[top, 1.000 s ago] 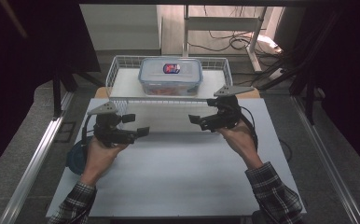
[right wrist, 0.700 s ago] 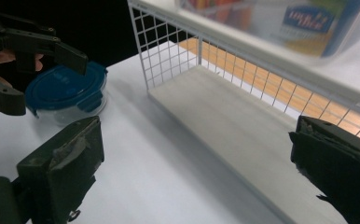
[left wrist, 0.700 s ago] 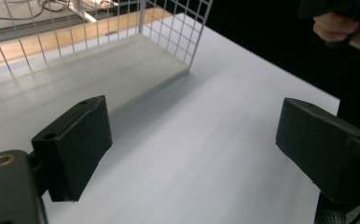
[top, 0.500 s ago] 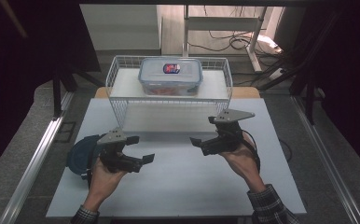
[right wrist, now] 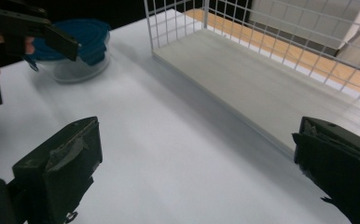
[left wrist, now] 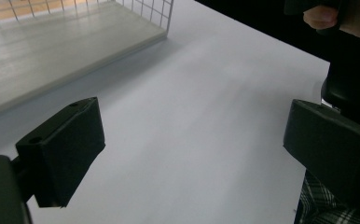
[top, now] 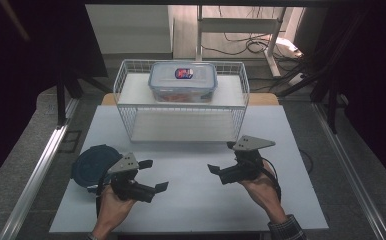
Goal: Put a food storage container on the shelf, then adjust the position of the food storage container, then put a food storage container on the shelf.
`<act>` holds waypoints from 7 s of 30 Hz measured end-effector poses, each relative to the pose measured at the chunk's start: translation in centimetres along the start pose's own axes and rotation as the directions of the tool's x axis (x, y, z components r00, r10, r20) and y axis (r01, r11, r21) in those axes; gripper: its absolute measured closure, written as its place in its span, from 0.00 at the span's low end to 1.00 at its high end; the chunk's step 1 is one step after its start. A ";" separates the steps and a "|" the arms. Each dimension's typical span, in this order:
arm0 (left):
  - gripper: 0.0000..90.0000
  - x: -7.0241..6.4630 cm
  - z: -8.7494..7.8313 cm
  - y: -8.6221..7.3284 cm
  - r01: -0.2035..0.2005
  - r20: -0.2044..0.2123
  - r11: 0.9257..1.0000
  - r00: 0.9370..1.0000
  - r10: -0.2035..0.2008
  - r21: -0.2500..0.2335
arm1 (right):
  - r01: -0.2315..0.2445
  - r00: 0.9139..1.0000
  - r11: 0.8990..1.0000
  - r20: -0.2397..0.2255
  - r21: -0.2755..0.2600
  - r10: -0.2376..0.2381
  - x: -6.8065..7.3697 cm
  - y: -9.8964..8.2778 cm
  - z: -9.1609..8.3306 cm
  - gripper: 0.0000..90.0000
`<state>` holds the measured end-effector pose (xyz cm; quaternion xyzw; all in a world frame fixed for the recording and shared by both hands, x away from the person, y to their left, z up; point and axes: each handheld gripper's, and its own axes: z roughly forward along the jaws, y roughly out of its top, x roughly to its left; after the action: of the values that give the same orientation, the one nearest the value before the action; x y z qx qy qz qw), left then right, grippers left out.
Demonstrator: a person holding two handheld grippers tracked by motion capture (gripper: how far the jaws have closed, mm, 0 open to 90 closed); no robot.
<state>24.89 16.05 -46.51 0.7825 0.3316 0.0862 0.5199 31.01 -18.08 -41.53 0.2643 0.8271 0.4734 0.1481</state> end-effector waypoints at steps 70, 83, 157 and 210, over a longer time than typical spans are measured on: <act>1.00 13.4 -12.3 -5.5 0.308 -0.544 0.944 0.775 -0.321 -0.119 | -0.044 0.999 0.989 0.002 0.141 0.045 2.3 -7.8 1.8 0.05; 1.00 15.9 -13.4 -8.7 0.402 -0.627 0.910 0.685 -0.370 -0.098 | -0.039 0.999 0.987 0.013 0.157 0.037 2.1 -7.9 1.8 0.05; 1.00 3.0 0.7 -4.1 0.285 -0.230 0.951 0.940 -0.252 0.124 | -0.091 0.993 0.979 0.090 0.185 0.075 -0.1 -8.6 1.6 0.06; 0.02 4.4 -0.9 -6.6 0.170 -0.191 0.980 0.971 -0.147 0.107 | -0.112 0.991 0.980 0.093 0.163 0.098 -1.2 -9.3 1.1 0.04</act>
<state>24.99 20.97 -52.77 0.7726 0.4439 0.0951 0.4439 29.77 -21.89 -50.12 0.3389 0.8419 0.3977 0.1348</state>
